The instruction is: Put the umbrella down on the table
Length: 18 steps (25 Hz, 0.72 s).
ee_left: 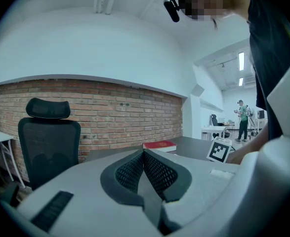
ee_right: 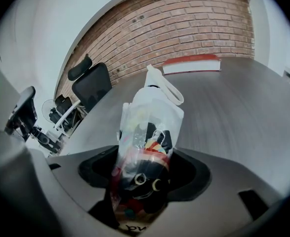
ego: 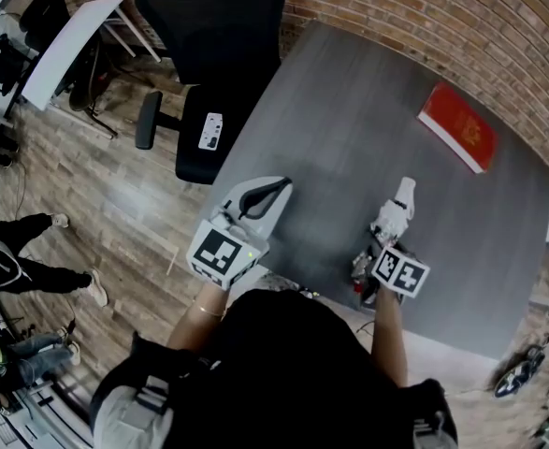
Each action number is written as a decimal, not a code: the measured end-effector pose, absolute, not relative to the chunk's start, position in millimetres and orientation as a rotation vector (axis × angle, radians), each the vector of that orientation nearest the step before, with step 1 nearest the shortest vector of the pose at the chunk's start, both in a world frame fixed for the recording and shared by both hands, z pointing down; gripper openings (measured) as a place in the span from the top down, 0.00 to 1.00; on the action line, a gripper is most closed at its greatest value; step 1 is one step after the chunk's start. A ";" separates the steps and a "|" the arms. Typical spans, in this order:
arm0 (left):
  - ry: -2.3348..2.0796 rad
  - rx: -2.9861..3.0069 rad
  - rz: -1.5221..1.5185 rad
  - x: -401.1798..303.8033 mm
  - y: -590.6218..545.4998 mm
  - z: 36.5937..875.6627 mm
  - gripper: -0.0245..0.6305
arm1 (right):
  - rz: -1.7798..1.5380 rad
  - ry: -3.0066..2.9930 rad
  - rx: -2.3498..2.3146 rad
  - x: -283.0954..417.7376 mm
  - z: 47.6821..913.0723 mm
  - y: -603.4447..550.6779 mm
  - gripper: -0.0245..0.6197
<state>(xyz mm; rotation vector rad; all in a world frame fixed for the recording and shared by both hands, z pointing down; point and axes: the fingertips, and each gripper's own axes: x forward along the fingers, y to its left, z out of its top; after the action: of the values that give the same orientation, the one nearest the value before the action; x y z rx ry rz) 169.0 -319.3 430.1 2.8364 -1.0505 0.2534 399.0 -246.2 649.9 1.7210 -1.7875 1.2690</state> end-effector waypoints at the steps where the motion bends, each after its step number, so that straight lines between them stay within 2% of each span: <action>1: -1.052 2.838 0.254 168.5 -319.3 430.0 0.97 | 1.269 -1.783 1.725 399.0 650.5 -246.7 0.51; 18: -1.080 2.840 0.263 157.5 -316.4 425.4 0.97 | 1.281 -1.694 1.774 404.1 662.1 -248.3 0.49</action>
<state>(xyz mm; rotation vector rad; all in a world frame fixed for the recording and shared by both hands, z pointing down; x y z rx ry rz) 157.5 -316.4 425.4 2.8395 -1.0803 0.2627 404.1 -248.3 662.1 1.7743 -1.6937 1.2811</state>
